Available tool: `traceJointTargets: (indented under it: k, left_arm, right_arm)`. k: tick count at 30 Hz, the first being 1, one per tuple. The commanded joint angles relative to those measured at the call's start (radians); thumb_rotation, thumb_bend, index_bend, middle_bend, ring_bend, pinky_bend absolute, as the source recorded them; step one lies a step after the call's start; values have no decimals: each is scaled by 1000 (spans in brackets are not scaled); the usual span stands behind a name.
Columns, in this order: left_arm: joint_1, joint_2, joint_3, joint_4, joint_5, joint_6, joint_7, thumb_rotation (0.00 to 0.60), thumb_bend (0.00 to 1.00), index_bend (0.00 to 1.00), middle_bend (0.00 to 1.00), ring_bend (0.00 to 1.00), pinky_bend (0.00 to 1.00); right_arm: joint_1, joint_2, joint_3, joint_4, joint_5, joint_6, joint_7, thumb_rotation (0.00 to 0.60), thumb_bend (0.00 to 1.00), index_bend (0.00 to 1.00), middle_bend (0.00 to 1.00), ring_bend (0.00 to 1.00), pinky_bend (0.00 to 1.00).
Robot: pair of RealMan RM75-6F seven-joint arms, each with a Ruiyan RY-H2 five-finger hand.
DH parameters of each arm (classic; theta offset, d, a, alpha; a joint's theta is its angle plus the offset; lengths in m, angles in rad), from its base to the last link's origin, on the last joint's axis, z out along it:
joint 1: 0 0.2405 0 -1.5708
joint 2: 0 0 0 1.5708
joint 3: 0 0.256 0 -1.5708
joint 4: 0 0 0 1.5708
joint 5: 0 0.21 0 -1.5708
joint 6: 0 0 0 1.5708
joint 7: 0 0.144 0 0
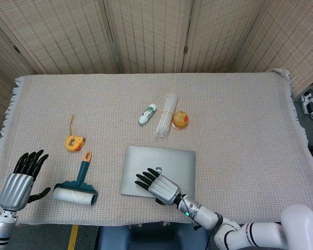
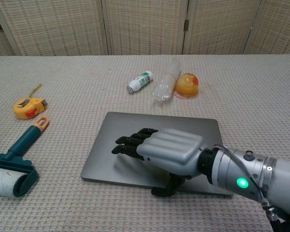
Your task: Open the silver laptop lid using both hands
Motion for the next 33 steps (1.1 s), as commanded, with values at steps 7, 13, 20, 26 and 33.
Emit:
traceJointTargets:
  k: [7,13,20,26,33]
  left_arm:
    - [-12,-11,7,14,11,-15,-3,600,218,0,52,65,0]
    - [-33,-24,16,21,40,-32,2,600,217,0,52,65,0]
    - [-76,-55,50,43,102,-83,-3,600,219,78,84,98,0]
    - [-117,-105,82,88,167,-114,-48,600,255,166,184,169,2]
    - [-161,-151,113,117,224,-151,-47,600,306,174,187,177,8]
  right_arm:
    - [8,2,-5,-14,28,18,-48,600,462,0,0,0,0]
    - [15,1,-7,-22,44,39,-113,600,499,0,0,0,0]
    - [22,-4,-4,-44,74,78,-265,600,562,0,0,0,0]
    - [27,-17,4,-69,126,111,-394,600,572,0,0,0,0]
    - [36,-30,10,-84,176,142,-484,600,572,0,0,0,0]
